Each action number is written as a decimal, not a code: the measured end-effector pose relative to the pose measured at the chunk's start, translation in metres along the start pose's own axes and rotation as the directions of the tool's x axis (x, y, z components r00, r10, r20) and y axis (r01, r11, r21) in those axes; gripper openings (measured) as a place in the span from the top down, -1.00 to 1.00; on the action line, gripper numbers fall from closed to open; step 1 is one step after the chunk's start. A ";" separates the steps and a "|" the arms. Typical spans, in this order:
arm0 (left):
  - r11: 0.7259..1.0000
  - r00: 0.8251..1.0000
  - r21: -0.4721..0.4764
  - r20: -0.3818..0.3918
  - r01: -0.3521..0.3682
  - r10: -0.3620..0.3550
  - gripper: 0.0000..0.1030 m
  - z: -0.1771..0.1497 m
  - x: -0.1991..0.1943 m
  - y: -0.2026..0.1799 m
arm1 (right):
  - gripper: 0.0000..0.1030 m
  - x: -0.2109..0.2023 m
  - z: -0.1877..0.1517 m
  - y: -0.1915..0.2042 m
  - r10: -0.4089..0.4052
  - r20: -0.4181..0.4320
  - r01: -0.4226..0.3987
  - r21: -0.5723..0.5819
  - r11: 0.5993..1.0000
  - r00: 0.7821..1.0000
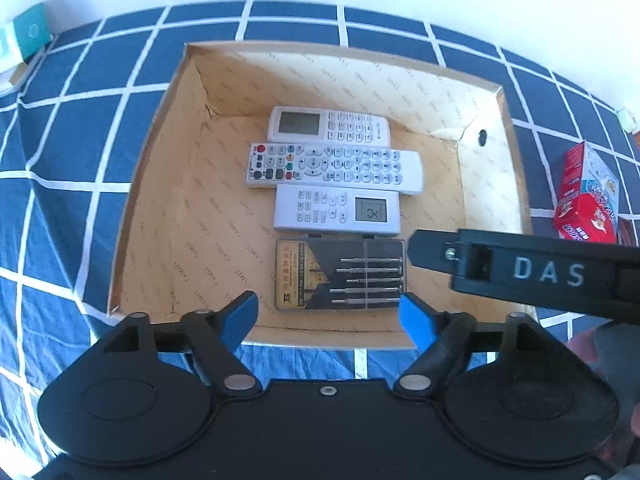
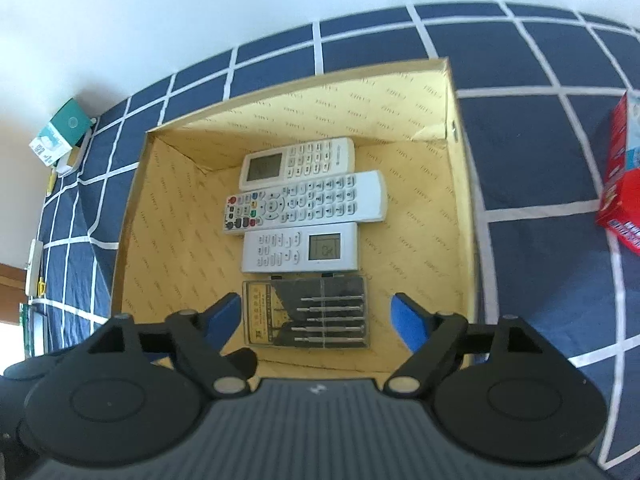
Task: Organize objects
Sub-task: 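Withdraw the right tool from the box toward the grey-black case, then move the right tool to the grey-black case with red strap, then close the right tool on the grey-black case, then lift and carry the grey-black case with the right tool toward the box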
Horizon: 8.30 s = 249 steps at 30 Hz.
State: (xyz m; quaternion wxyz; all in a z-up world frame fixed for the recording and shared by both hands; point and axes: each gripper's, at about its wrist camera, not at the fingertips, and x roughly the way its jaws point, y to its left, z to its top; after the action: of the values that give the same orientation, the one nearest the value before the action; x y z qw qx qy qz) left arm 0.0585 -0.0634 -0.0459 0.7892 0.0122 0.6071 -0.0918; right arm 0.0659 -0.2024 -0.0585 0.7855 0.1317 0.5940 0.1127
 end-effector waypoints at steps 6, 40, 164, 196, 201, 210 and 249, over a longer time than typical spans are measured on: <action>1.000 0.999 0.000 0.042 -0.014 0.014 -0.73 -0.016 -0.020 -0.012 | -0.83 -0.030 -0.014 -0.011 -0.022 0.043 0.023 -0.024 0.999 0.999; 0.998 0.995 -0.044 0.077 -0.054 0.058 -1.00 -0.080 -0.036 -0.209 | -1.00 -0.142 -0.053 -0.222 -0.097 0.094 0.096 0.016 0.995 0.991; 0.883 0.992 -0.458 -0.111 -0.101 0.056 -1.00 -0.125 0.108 -0.450 | -0.97 -0.038 0.045 -0.469 -0.231 -0.311 -0.017 -0.627 0.779 0.922; 0.980 0.971 -0.174 -0.203 0.093 -0.128 -0.64 -0.083 0.158 -0.510 | -0.83 -0.076 -0.005 -0.539 -0.163 -0.225 0.128 -0.160 0.979 0.961; 0.983 0.970 -0.149 -0.202 0.108 -0.137 -0.56 -0.080 0.159 -0.517 | -0.79 -0.078 0.005 -0.534 -0.156 -0.216 0.126 -0.147 0.981 0.964; 0.985 0.970 -0.147 -0.212 0.087 -0.117 -0.51 -0.073 0.160 -0.522 | -0.74 -0.078 0.005 -0.536 -0.145 -0.221 0.117 -0.136 0.984 0.964; 0.952 0.997 -0.300 -0.061 -0.063 0.047 -0.51 -0.101 0.070 -0.484 | -0.59 -0.123 -0.019 -0.462 -0.009 -0.134 -0.038 -0.347 0.937 0.991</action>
State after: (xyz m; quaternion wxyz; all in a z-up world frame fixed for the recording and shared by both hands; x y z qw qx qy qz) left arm -0.0981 -0.5351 -0.0954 0.7675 -0.0893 0.6343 0.0244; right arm 0.0241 -0.6766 -0.1101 0.7541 -0.0130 0.6149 0.2305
